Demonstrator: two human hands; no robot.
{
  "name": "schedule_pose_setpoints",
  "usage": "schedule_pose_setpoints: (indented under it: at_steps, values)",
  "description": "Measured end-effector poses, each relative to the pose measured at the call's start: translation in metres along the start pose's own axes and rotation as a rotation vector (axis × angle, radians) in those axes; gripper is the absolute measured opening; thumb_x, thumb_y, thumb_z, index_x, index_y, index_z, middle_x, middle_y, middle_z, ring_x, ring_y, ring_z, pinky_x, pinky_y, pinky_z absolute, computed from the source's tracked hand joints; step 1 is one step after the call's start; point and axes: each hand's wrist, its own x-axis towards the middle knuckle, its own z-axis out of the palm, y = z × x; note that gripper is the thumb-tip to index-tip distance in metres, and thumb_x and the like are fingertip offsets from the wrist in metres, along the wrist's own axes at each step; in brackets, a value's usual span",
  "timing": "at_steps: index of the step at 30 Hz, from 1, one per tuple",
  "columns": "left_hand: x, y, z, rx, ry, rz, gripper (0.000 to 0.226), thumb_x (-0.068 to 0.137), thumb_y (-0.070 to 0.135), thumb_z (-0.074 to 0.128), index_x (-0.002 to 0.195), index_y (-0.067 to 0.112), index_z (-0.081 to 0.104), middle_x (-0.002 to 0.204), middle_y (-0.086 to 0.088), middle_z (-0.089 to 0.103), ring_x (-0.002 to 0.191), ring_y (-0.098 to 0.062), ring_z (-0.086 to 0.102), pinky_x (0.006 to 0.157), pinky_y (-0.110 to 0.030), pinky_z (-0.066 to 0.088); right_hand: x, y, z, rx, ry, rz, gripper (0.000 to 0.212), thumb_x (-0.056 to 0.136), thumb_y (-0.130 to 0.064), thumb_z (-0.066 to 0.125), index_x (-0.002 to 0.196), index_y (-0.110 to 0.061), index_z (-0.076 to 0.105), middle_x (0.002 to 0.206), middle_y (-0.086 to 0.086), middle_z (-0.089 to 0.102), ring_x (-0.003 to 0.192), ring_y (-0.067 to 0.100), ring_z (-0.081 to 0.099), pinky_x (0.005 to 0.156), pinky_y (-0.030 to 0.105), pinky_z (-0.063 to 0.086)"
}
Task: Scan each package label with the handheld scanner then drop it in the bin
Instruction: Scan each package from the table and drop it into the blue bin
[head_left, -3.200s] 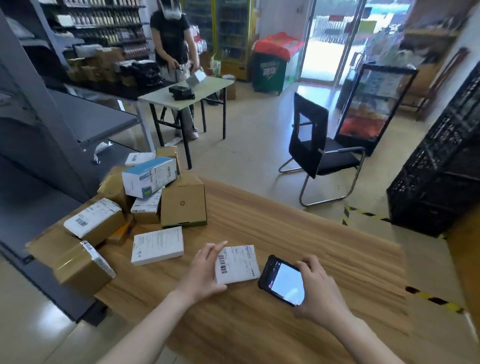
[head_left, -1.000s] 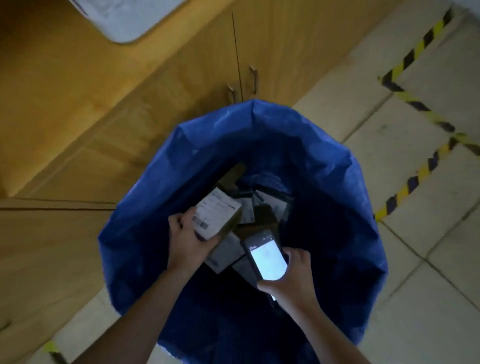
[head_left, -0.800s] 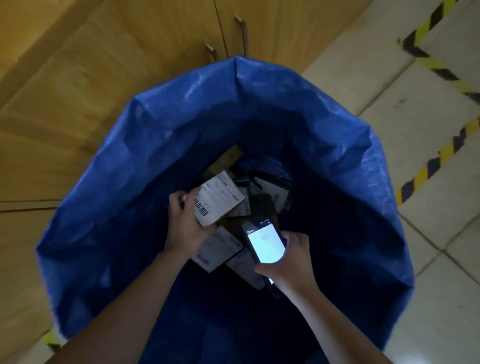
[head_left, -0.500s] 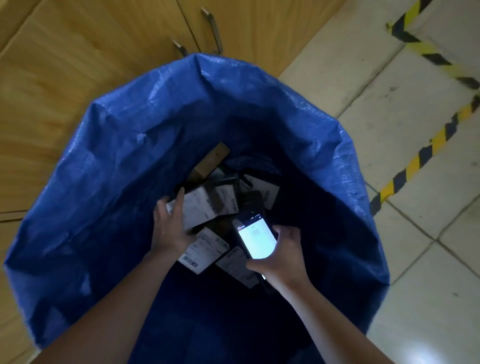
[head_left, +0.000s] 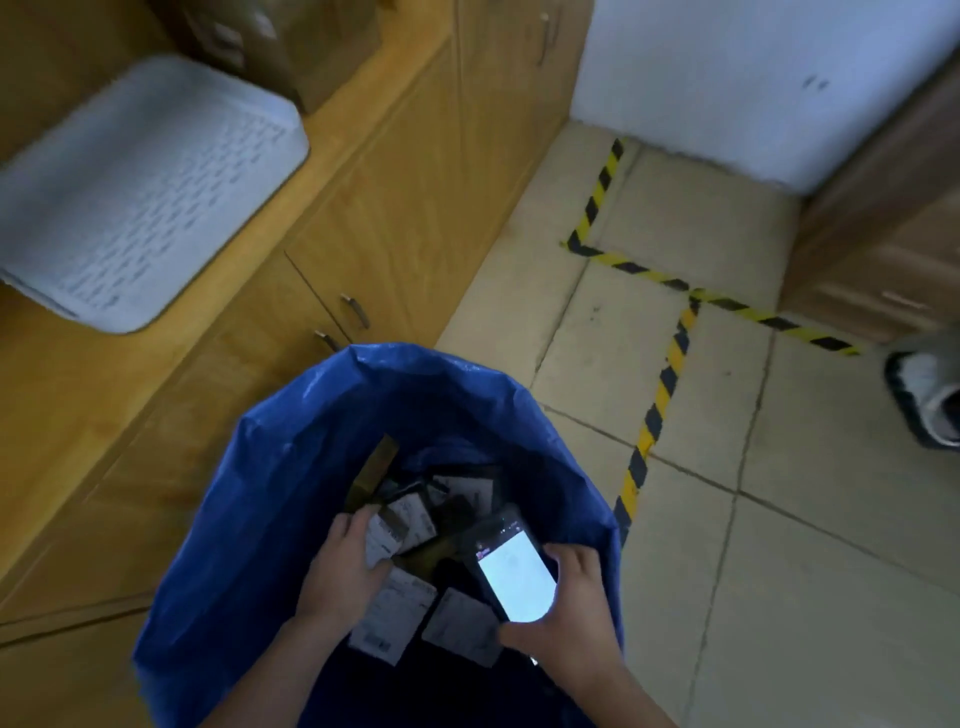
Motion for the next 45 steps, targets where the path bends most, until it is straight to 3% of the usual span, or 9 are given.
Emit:
schedule_pose_setpoints:
  at_steps: [5, 12, 19, 27, 31, 33, 36, 40, 45]
  values:
    - [-0.064, 0.04, -0.047, -0.012, -0.02, 0.155, 0.054, 0.089, 0.018, 0.065, 0.137, 0.027, 0.041, 0.121, 0.002, 0.046, 0.099, -0.012, 0.053, 0.086, -0.027, 0.046, -0.1, -0.019, -0.03, 0.116, 0.205, 0.081, 0.076, 0.045, -0.021, 0.08, 0.114, -0.02, 0.048, 0.109, -0.007, 0.036, 0.102, 0.011, 0.051, 0.064, 0.009, 0.034]
    - [-0.166, 0.138, -0.064, 0.075, -0.118, 0.434, 0.053, 0.076, 0.006, 0.07, 0.124, 0.022, 0.056, 0.096, 0.002, 0.06, 0.081, -0.013, 0.057, 0.079, -0.023, 0.043, -0.254, -0.023, -0.087, 0.278, 0.51, 0.171, 0.062, 0.046, -0.027, 0.071, 0.101, -0.031, 0.044, 0.109, -0.01, 0.037, 0.092, -0.008, 0.049, 0.063, 0.005, 0.04]
    - [-0.261, 0.256, 0.007, 0.181, -0.345, 0.696, 0.051, 0.08, 0.008, 0.068, 0.126, 0.026, 0.054, 0.091, 0.006, 0.06, 0.077, -0.005, 0.059, 0.083, -0.018, 0.047, -0.405, 0.044, -0.144, 0.359, 0.866, 0.316, 0.066, 0.047, -0.025, 0.072, 0.107, -0.031, 0.044, 0.107, -0.017, 0.034, 0.091, -0.009, 0.051, 0.066, 0.005, 0.041]
    - [-0.435, 0.364, 0.155, 0.339, -0.643, 1.068, 0.064, 0.074, -0.002, 0.07, 0.129, 0.023, 0.049, 0.096, -0.008, 0.062, 0.08, -0.019, 0.057, 0.089, -0.024, 0.048, -0.586, 0.149, -0.159, 0.518, 1.232, 0.559, 0.072, 0.047, -0.03, 0.073, 0.112, -0.032, 0.042, 0.11, -0.019, 0.033, 0.093, -0.01, 0.05, 0.068, 0.0, 0.039]
    - [-0.536, 0.378, 0.238, 0.524, -0.972, 1.195, 0.075, 0.081, 0.022, 0.063, 0.147, 0.025, 0.027, 0.097, 0.015, 0.051, 0.085, -0.003, 0.054, 0.073, -0.002, 0.042, -0.67, 0.203, -0.151, 0.613, 1.371, 0.767, 0.062, 0.052, -0.038, 0.071, 0.106, -0.037, 0.04, 0.103, -0.018, 0.037, 0.091, -0.006, 0.041, 0.064, 0.0, 0.034]
    - [-0.585, 0.382, 0.278, 0.615, -1.12, 1.205, 0.088, 0.071, 0.034, 0.058, 0.149, 0.023, 0.021, 0.102, 0.009, 0.05, 0.089, -0.006, 0.053, 0.07, 0.0, 0.04, -0.709, 0.228, -0.146, 0.64, 1.424, 0.89, 0.055, 0.059, -0.045, 0.07, 0.103, -0.037, 0.038, 0.107, -0.015, 0.043, 0.093, 0.001, 0.038, 0.081, 0.005, 0.03]
    - [-0.667, 0.373, 0.336, 0.582, -1.114, 1.259, 0.072, 0.066, 0.011, 0.071, 0.126, 0.047, 0.054, 0.078, -0.003, 0.054, 0.067, -0.017, 0.051, 0.059, -0.009, 0.042, -0.766, 0.261, -0.13, 0.696, 1.519, 0.986, 0.055, 0.053, -0.045, 0.073, 0.095, -0.035, 0.038, 0.099, -0.017, 0.039, 0.099, 0.005, 0.039, 0.092, 0.018, 0.037]
    - [-0.749, 0.34, 0.384, 0.61, -1.156, 1.395, 0.056, 0.07, -0.001, 0.071, 0.107, 0.035, 0.05, 0.08, -0.004, 0.057, 0.067, -0.018, 0.052, 0.058, -0.01, 0.039, -0.833, 0.292, -0.088, 0.765, 1.61, 1.071, 0.054, 0.057, -0.039, 0.068, 0.102, -0.035, 0.038, 0.106, -0.015, 0.039, 0.094, -0.002, 0.044, 0.072, 0.006, 0.04]
    - [-0.828, 0.309, 0.438, 0.732, -1.273, 1.556, 0.065, 0.071, 0.003, 0.071, 0.119, 0.038, 0.045, 0.082, 0.001, 0.061, 0.07, -0.014, 0.055, 0.062, -0.008, 0.038, -0.896, 0.315, -0.039, 0.918, 1.702, 1.197, 0.071, 0.044, -0.039, 0.071, 0.106, -0.028, 0.04, 0.106, -0.013, 0.03, 0.087, -0.003, 0.049, 0.058, 0.009, 0.037]
